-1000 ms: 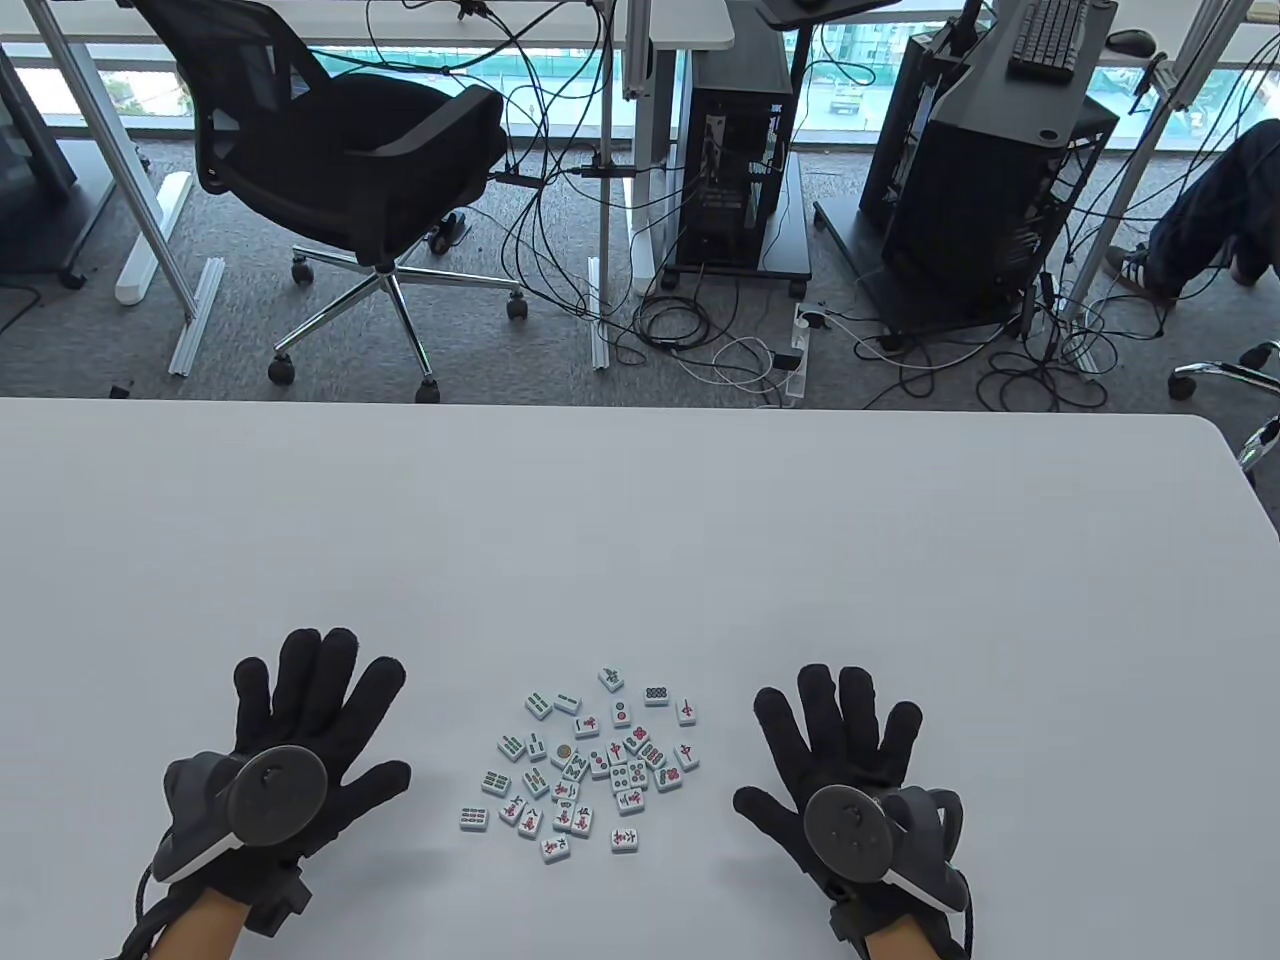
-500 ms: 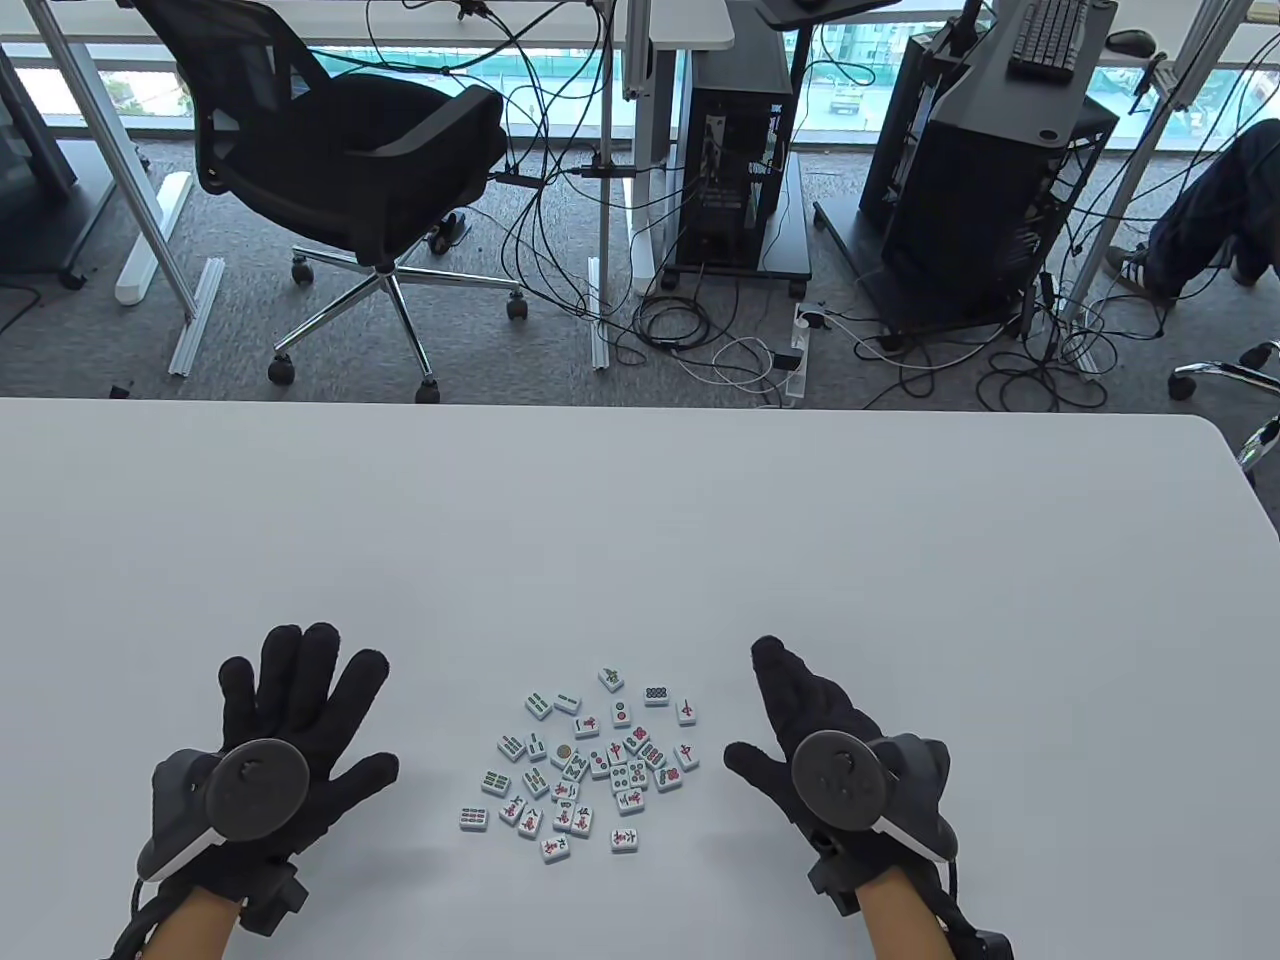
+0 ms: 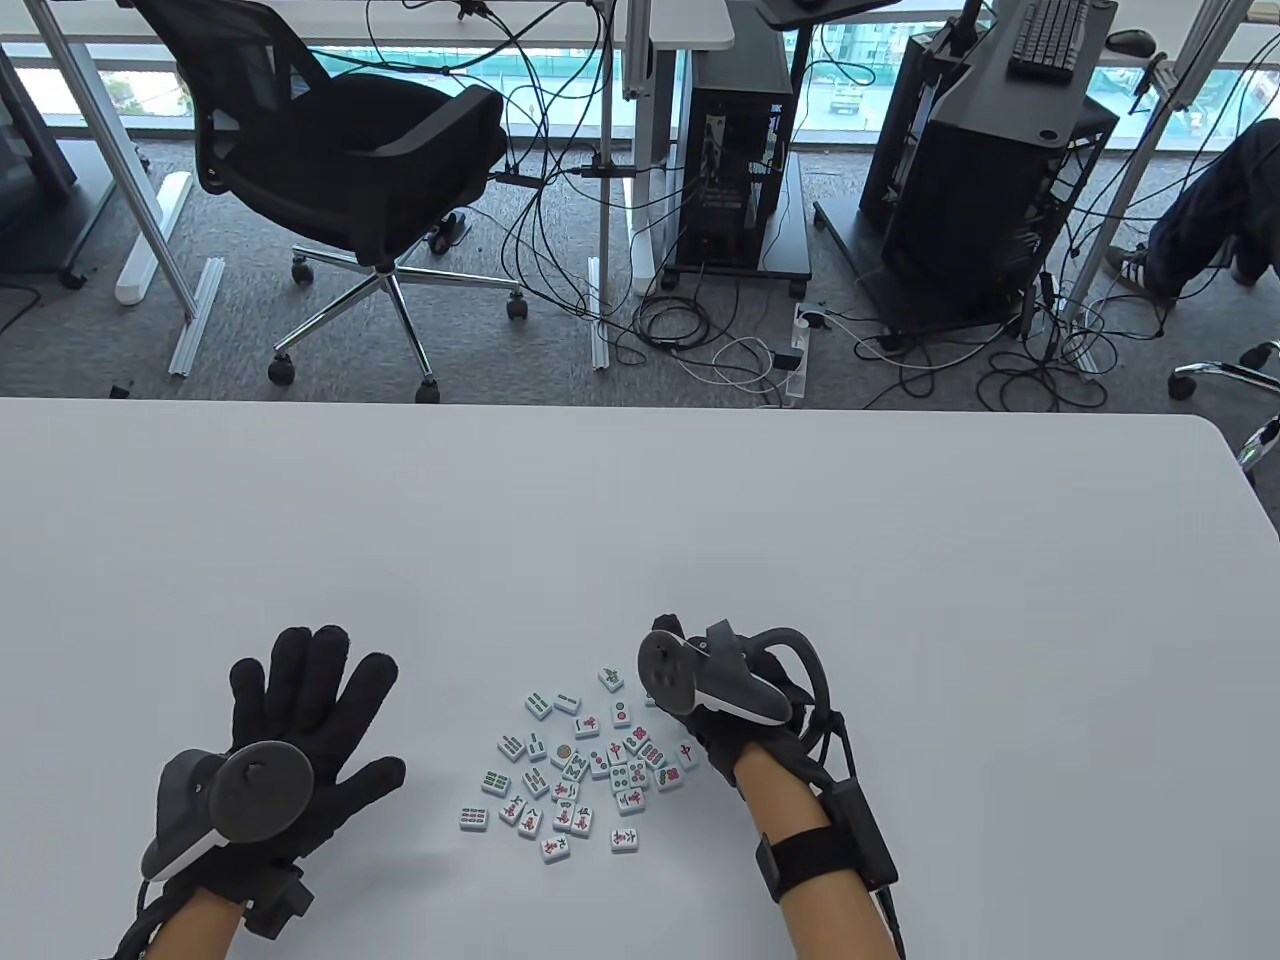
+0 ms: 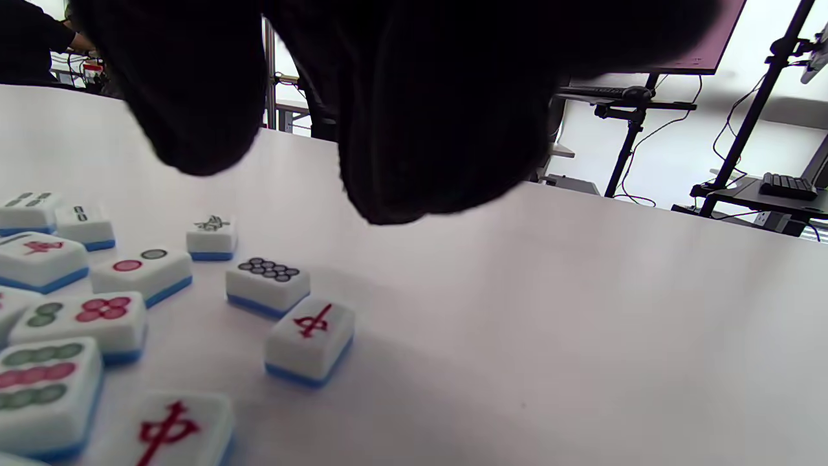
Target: Mahjong suit sorting
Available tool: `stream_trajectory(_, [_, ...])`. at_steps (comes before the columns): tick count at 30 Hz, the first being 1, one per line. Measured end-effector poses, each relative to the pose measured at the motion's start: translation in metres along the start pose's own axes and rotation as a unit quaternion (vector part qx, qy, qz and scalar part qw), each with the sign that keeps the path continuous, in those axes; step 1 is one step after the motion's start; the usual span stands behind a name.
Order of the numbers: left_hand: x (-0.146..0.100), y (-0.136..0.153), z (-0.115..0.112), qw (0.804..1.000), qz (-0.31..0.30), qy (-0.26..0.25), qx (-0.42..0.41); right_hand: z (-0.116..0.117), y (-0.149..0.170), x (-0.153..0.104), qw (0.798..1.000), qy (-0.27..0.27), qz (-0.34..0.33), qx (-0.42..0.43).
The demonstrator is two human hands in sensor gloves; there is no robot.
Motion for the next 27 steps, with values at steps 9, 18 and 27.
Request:
stream_trajectory(9, [0.001, -0.001, -0.002, 1.000, -0.003, 0.005, -0.002, 0.024, -0.027, 0.030, 0.996, -0.076, 0.011, -0.054])
stream_trajectory(18, [0.001, -0.002, -0.003, 1.000, -0.004, 0.006, 0.000, 0.016, -0.015, 0.029, 0.997, -0.066, 0.019, -0.017])
stream_trajectory(27, [0.001, -0.005, -0.004, 1.000, -0.008, 0.008, 0.005, 0.023, -0.031, 0.027, 0.990, -0.093, -0.036, -0.101])
Point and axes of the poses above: the tracker on the back of each hand, its own y axis roughly to the little-finger side, its own x axis roughly from the wrist to the fingertips, z = x × y, the point moved 4 cm from there along x, roughly from the wrist to the fingertips, and after that the axes turned 13 degrees about -x, right-handed, at the moved point
